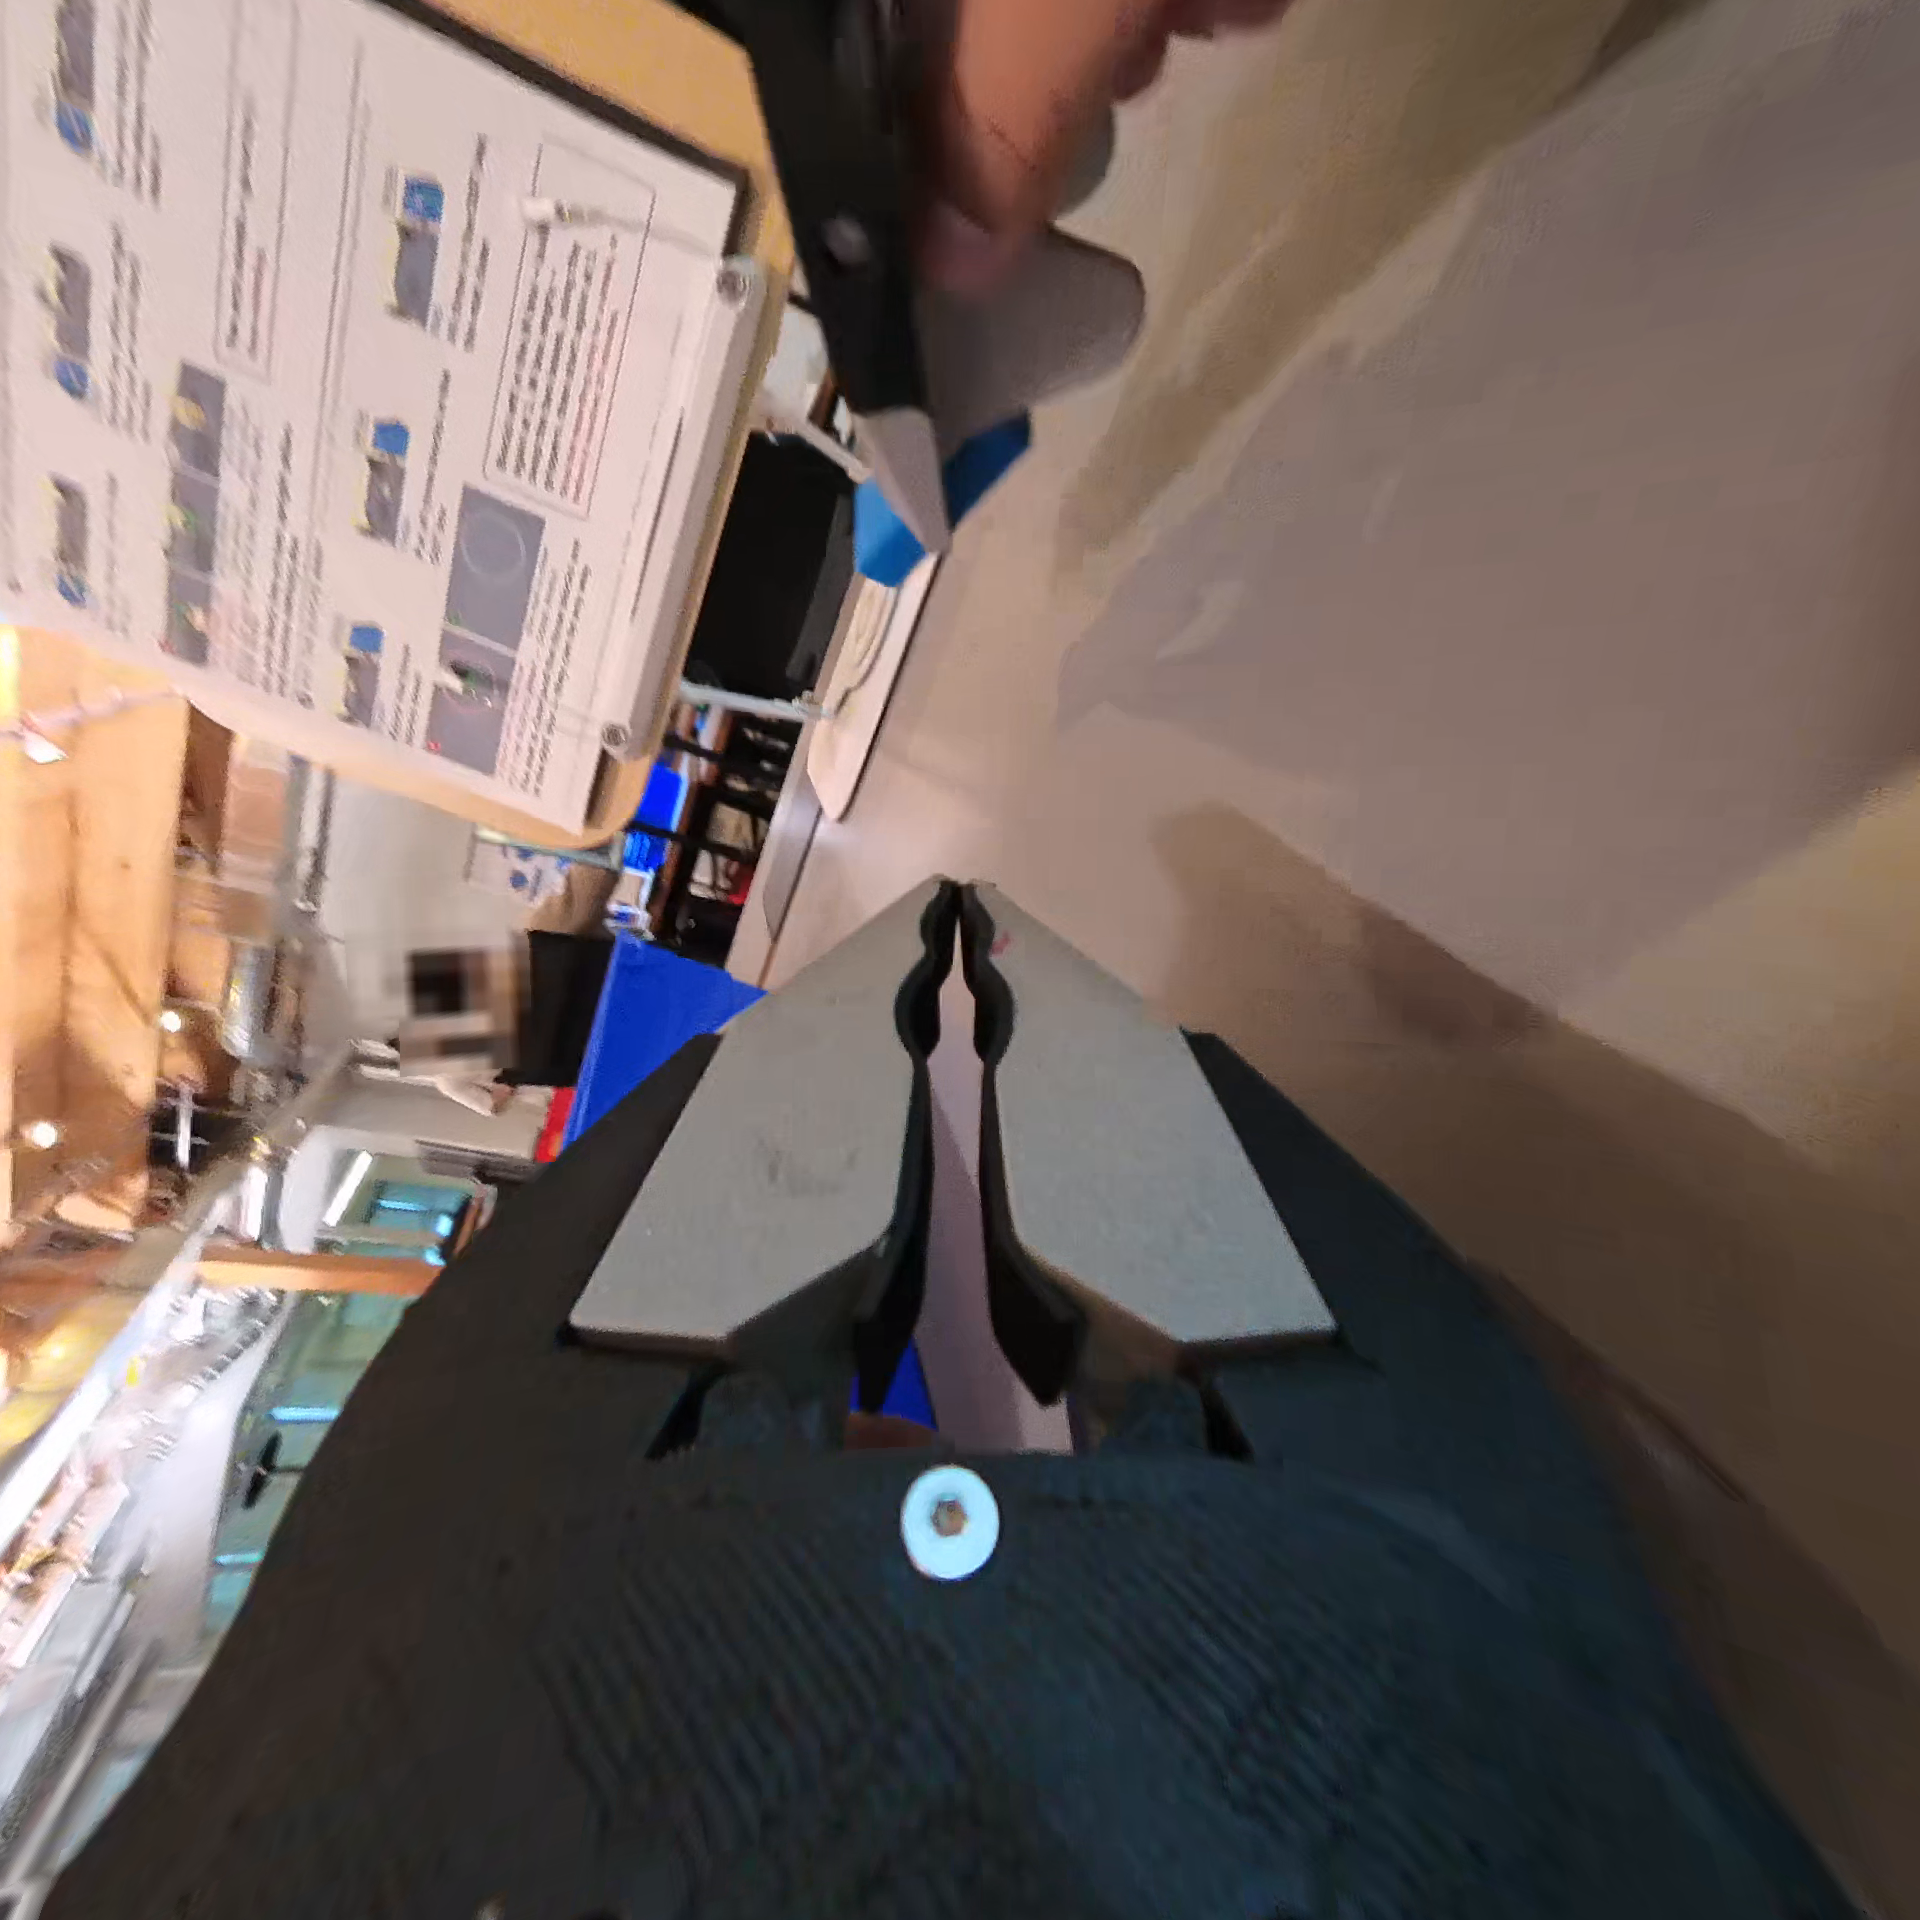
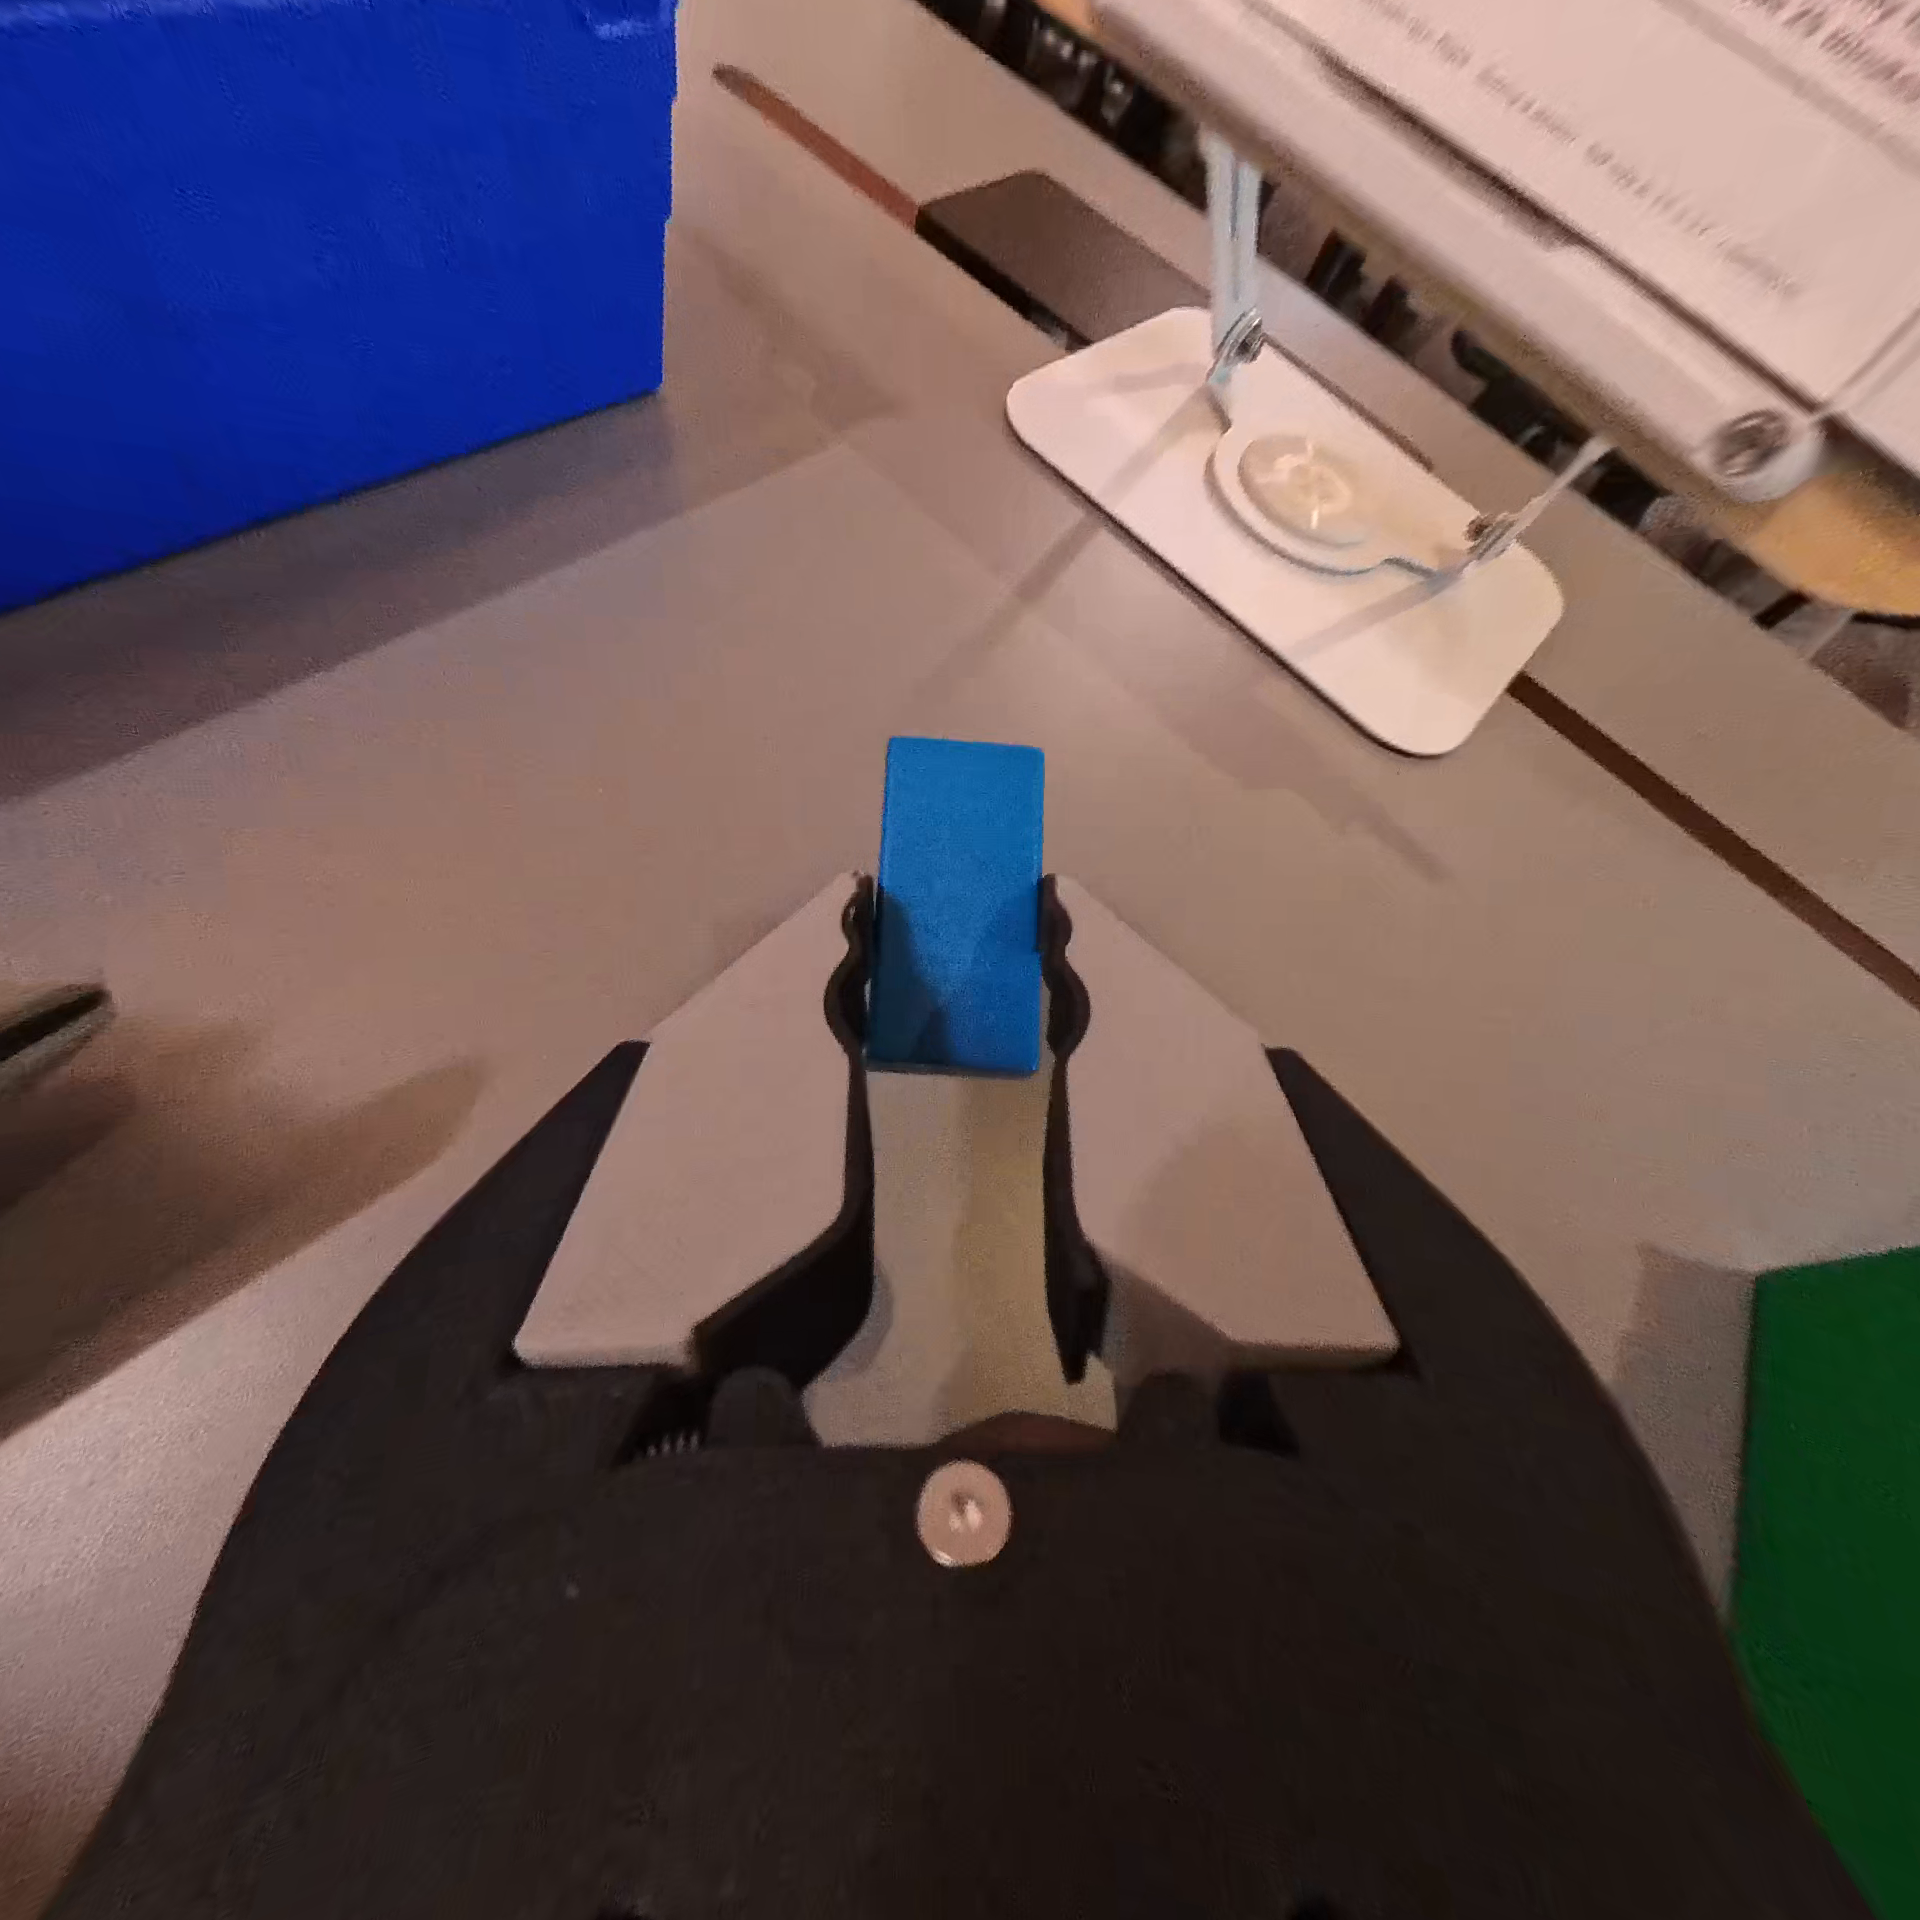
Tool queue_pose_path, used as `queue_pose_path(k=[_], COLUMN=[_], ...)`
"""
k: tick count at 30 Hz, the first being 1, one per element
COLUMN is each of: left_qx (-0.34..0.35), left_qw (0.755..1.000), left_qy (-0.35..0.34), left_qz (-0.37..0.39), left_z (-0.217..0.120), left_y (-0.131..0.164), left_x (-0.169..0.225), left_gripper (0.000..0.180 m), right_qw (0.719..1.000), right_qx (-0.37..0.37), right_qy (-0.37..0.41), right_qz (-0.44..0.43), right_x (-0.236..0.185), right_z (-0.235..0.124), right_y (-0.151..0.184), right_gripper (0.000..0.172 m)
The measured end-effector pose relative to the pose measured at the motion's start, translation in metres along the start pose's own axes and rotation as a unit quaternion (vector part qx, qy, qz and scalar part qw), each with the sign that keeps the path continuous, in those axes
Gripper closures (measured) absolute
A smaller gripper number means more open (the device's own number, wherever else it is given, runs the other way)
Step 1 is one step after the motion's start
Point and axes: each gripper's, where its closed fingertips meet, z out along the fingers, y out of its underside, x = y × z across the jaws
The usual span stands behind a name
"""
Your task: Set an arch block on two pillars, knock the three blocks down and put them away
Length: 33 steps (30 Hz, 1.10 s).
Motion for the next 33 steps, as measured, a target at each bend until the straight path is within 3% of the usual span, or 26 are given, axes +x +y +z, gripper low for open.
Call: queue_pose_path(k=[6, 16, 19, 22, 24, 30, 33], left_qx=[0.038, 0.090, 0.073, 0.063, 0.059, 0.066, 0.082], left_qw=[0.998, 0.993, 0.994, 0.994, 0.994, 0.989, 0.983], left_qy=[0.031, 0.070, 0.082, 0.083, 0.087, 0.096, 0.098], left_qz=[-0.030, -0.019, -0.008, -0.012, -0.027, -0.090, -0.129], left_z=[-0.001, -0.009, -0.006, -0.004, -0.004, -0.005, -0.009], left_y=[-0.007, -0.024, -0.020, -0.017, -0.015, -0.015, -0.018], left_x=[0.007, 0.027, 0.034, 0.034, 0.034, 0.025, 0.017], left_gripper=[0.180, 0.180, 0.180, 0.180, 0.180, 0.180, 0.180], right_qw=[0.994, 0.976, 0.976, 0.978, 0.976, 0.980, 0.983], right_qx=[0.085, 0.084, 0.045, -0.015, -0.051, 0.049, 0.058], right_qy=[0.061, 0.191, 0.189, 0.159, 0.157, 0.167, 0.145], right_qz=[-0.015, 0.067, 0.101, 0.133, 0.140, 0.094, 0.097], right_x=[0.042, 0.175, 0.198, 0.205, 0.207, 0.194, 0.183], right_z=[-0.093, -0.218, -0.223, -0.205, -0.198, -0.225, -0.230], right_y=[-0.015, 0.049, 0.081, 0.118, 0.132, 0.082, 0.075], right_gripper=[0.143, 0.143, 0.143, 0.142, 0.121, 0.115, 0.097])
